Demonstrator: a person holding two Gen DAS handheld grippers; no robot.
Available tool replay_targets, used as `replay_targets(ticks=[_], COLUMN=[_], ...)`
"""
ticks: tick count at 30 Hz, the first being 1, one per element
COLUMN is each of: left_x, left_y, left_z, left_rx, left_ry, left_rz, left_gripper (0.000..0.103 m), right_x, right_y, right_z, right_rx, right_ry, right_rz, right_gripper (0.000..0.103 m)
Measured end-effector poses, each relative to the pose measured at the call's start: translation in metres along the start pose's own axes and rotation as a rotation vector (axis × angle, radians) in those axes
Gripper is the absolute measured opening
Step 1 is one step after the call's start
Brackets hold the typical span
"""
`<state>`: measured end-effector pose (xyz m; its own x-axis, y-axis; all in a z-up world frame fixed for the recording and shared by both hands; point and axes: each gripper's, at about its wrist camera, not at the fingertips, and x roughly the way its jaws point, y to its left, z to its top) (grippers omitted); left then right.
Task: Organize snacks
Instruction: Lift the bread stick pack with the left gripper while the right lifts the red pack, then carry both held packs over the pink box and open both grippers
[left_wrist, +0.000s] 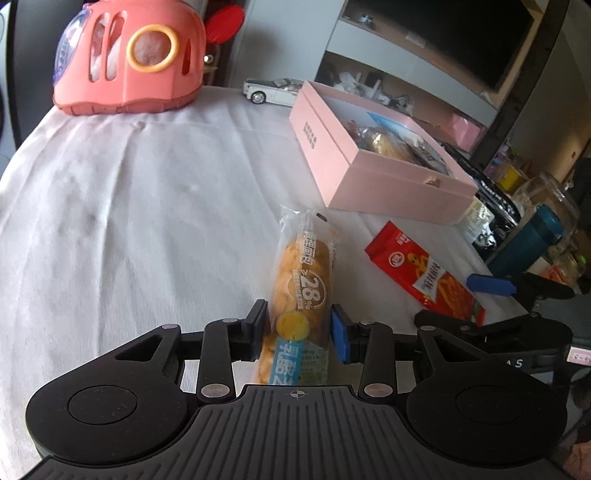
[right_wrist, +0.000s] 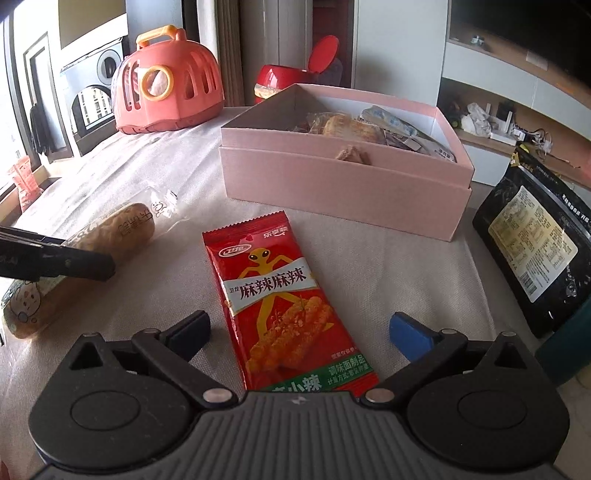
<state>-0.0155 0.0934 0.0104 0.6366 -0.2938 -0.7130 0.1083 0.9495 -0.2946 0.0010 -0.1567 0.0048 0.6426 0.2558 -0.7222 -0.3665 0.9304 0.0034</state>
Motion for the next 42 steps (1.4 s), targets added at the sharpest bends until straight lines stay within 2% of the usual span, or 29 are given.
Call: replay_targets(ticks=[6,11,13,15,16,17,18,24,31,33,35,39,41,42], left_x=[-0.004,-0.008,-0.009,-0.01,-0.011,-0.011,-0.011,-0.015,-0.024,-0.04,-0.069,-0.126,-0.132,-0.126], left_y=[0.006,-0.003,-0.008,-0.014,-0.016,-0.017,-0.018,-0.018,-0.035,-0.042,-0.052,-0.079,-0.089,-0.093], left_z=[-0.002,-0.009,-0.012,-0.015,-0.017,-0.017,-0.019,-0.018,-0.018,-0.007,0.018,0.088,0.121,0.137], left_rx=[-0.04,0.028,0.069,0.105,0.114,0.117,0.115,0.063,0.106,0.105,0.127,0.198,0.205,0.193], left_ry=[0.015,-0.004,-0.004,-0.003,-0.002,-0.002,-0.002,0.017,0.005,-0.046,-0.154,-0.43,-0.491,-0.491], left_rz=[-0.038,-0.016,-0.002,0.008,0.009,0.01,0.009,0.02,-0.002,-0.038,-0.088,-0.097,-0.113,-0.127], left_gripper=[0.04,0.04,0.04,0.04,0.04,0.04,0.04,0.037,0.036,0.036,0.036,0.036,0.036,0.036], right_x=[0.008,0.017,0.014,0.008,0.004,0.002,-0.001,-0.011,-0.033,-0.043,-0.061,-0.123,-0.151,-0.16], right_y=[0.002,0.006,0.008,0.012,0.014,0.016,0.018,0.019,0.005,0.0,-0.006,-0.027,-0.036,-0.04], right_z=[0.013,0.019,0.017,0.015,0.014,0.014,0.014,0.01,0.009,0.014,0.026,0.082,0.117,0.135], right_rx=[-0.023,-0.014,-0.021,-0.038,-0.05,-0.06,-0.071,-0.078,-0.044,-0.037,-0.021,0.004,0.007,0.009], right_ry=[0.021,0.009,-0.003,-0.011,-0.013,-0.014,-0.013,-0.002,-0.003,-0.018,-0.06,-0.27,-0.363,-0.395], right_rz=[0.029,0.023,0.025,0.038,0.046,0.047,0.05,0.051,0.088,0.096,0.112,0.138,0.119,0.107], right_gripper=[0.102,0.101,0.094,0.079,0.074,0.063,0.057,0.051,0.048,0.047,0.047,0.047,0.047,0.047])
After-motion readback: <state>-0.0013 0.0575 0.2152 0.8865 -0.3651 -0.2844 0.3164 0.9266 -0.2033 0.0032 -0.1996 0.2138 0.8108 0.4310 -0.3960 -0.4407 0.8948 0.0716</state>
